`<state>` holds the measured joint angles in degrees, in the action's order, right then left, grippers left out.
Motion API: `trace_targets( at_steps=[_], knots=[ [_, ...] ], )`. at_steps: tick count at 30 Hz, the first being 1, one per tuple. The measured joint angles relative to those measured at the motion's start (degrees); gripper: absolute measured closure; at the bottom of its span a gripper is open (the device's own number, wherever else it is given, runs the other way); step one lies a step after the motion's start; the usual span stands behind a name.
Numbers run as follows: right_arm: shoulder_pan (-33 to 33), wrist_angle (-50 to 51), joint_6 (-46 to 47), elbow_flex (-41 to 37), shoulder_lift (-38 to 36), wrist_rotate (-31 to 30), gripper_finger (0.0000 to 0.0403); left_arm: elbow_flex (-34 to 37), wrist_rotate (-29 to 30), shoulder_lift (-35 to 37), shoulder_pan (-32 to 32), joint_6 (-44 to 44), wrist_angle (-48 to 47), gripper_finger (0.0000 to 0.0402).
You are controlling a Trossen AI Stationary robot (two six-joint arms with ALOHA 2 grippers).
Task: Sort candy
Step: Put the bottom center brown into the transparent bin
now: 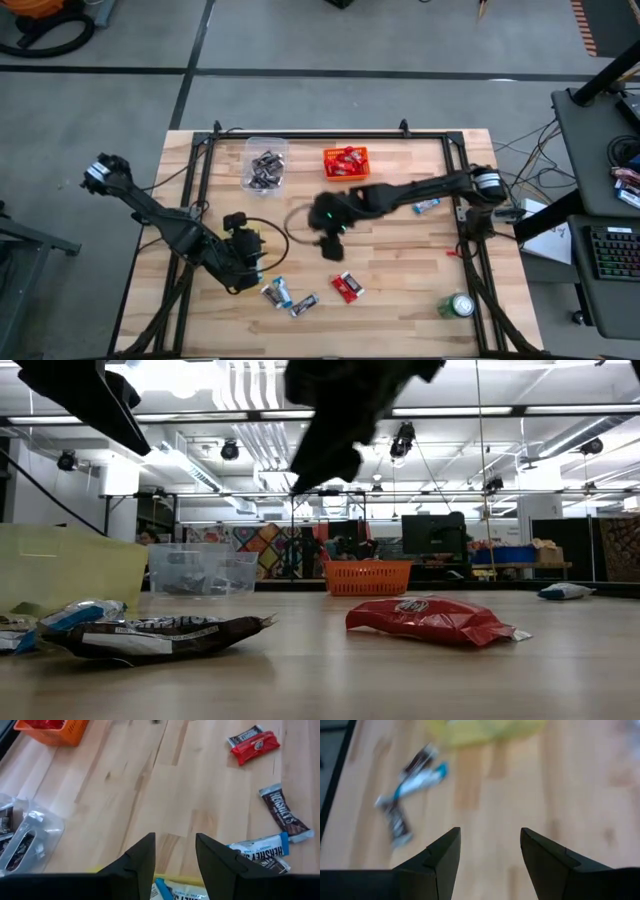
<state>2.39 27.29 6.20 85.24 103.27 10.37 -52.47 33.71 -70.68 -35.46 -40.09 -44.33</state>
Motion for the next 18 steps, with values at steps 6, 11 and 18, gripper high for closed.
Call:
trace_targets(
  at_steps=[6,11,18],
  knots=[
    [6.1,-0.2,-1.3,-7.2,-2.9,0.1,0.0207,0.0,0.0,-2.6,0.0,5.5,6.7,0.0278],
    [9.9,-0.4,-1.1,-10.3,-2.8,-0.1,0.0207,0.0,0.1,-4.1,0.0,9.2,12.2,0.0278],
    [13.9,-5.4,-4.4,-11.7,-0.7,-7.2,0.0207,0.0,1.2,-5.4,0.0,9.4,13.8,0.0278]
  ],
)
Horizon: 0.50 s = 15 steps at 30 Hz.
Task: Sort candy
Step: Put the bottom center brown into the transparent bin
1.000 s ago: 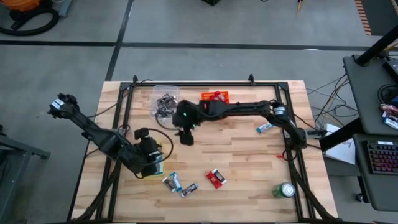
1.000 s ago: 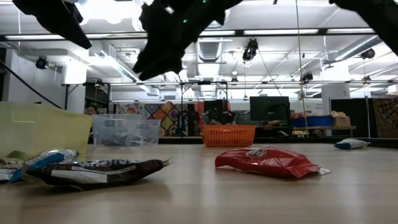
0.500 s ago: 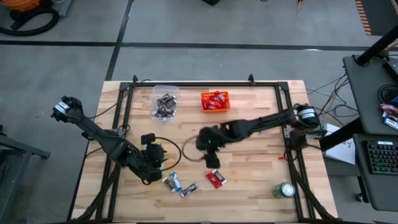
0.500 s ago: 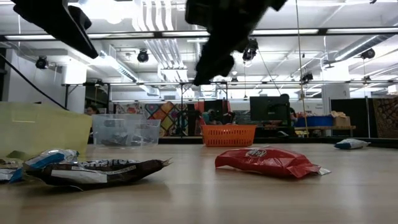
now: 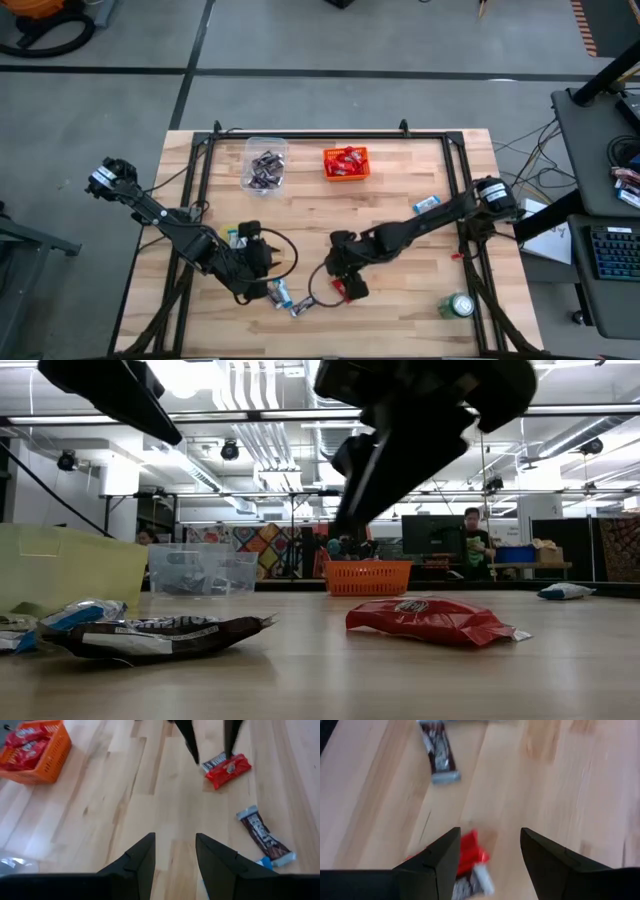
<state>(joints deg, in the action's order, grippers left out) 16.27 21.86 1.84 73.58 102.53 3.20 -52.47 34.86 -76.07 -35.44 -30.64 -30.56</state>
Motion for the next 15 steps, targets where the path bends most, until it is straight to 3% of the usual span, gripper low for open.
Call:
trace_targets(
  at_steps=[15],
  knots=[
    [2.1,-21.5,-3.3,0.3,8.4,-1.2,0.0207,-5.8,0.7,2.9,0.0,2.1,-6.9,0.0278]
  ],
)
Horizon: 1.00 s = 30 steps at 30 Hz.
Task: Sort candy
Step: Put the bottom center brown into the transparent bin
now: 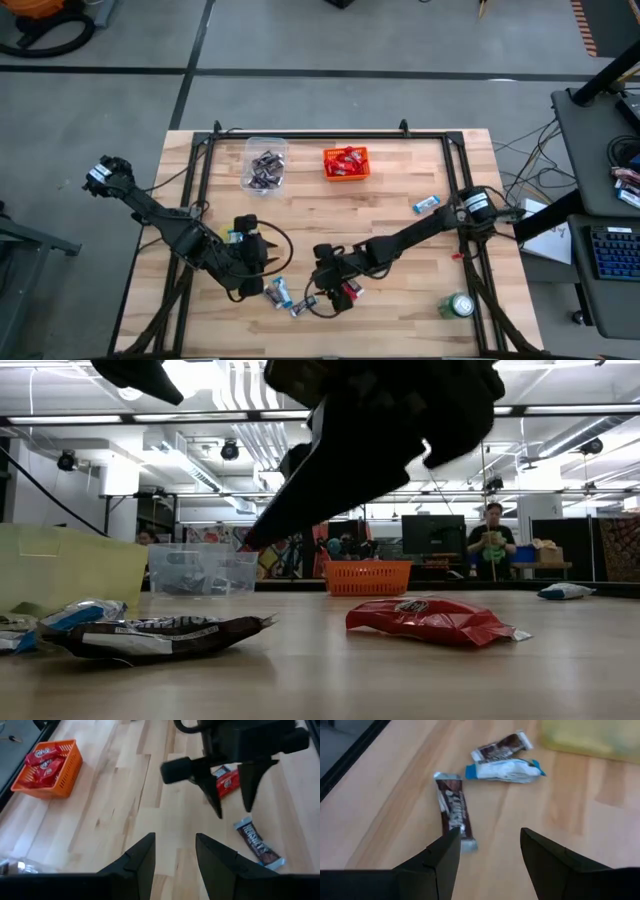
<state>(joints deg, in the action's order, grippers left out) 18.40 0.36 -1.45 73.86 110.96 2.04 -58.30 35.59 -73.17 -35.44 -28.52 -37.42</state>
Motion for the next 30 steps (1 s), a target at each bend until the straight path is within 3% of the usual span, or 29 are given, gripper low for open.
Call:
trace_targets(
  at_steps=[19,23,30],
  knots=[
    [1.6,-3.1,4.8,4.6,10.7,4.4,0.0214,0.0,2.0,0.0,0.0,2.4,-0.1,0.0278],
    [1.6,-3.2,5.4,4.6,10.8,4.1,0.0239,0.2,2.0,0.0,0.0,2.1,0.0,0.0278],
    [1.6,-2.8,5.4,4.6,10.5,4.0,0.0318,0.3,1.9,0.0,0.0,2.1,0.1,0.0278]
  ],
)
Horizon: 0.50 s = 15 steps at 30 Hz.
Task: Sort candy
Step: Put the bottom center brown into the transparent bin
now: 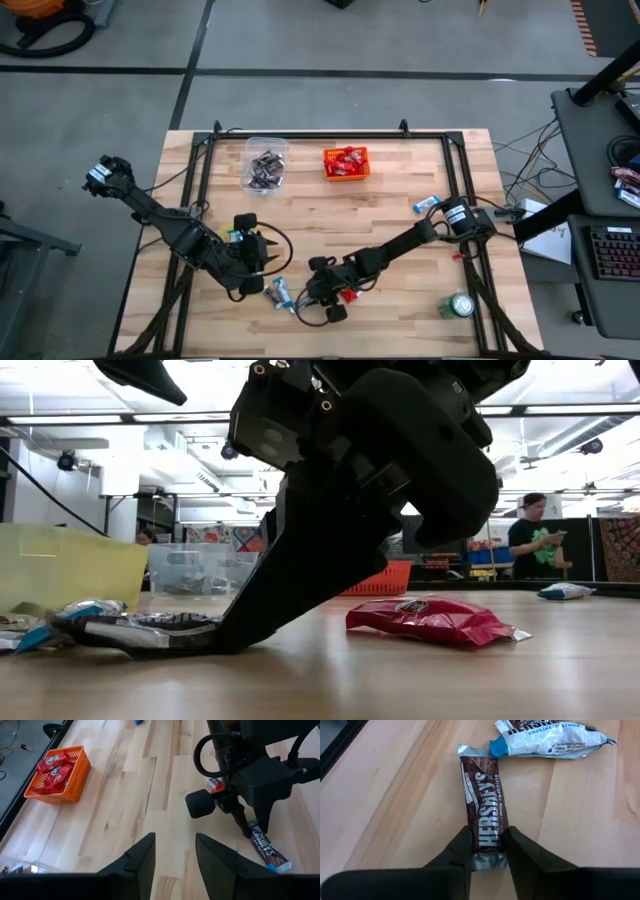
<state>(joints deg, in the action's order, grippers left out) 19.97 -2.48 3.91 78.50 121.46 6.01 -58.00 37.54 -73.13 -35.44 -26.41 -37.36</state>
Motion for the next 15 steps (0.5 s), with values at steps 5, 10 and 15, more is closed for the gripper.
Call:
trace_targets(
  at_steps=[5,10,15],
  knots=[
    [0.0,0.0,0.4,0.0,-0.2,1.2,0.0336,0.0,0.0,-0.2,0.0,0.0,0.0,0.0278],
    [-0.1,0.9,0.3,-0.1,-1.0,1.9,0.0337,0.0,0.0,-0.2,0.0,0.0,-0.1,0.0278],
    [-0.6,4.2,0.0,-0.3,-4.1,1.9,0.0339,-0.5,-0.6,0.4,0.0,0.0,-0.2,0.0278]
  ],
)
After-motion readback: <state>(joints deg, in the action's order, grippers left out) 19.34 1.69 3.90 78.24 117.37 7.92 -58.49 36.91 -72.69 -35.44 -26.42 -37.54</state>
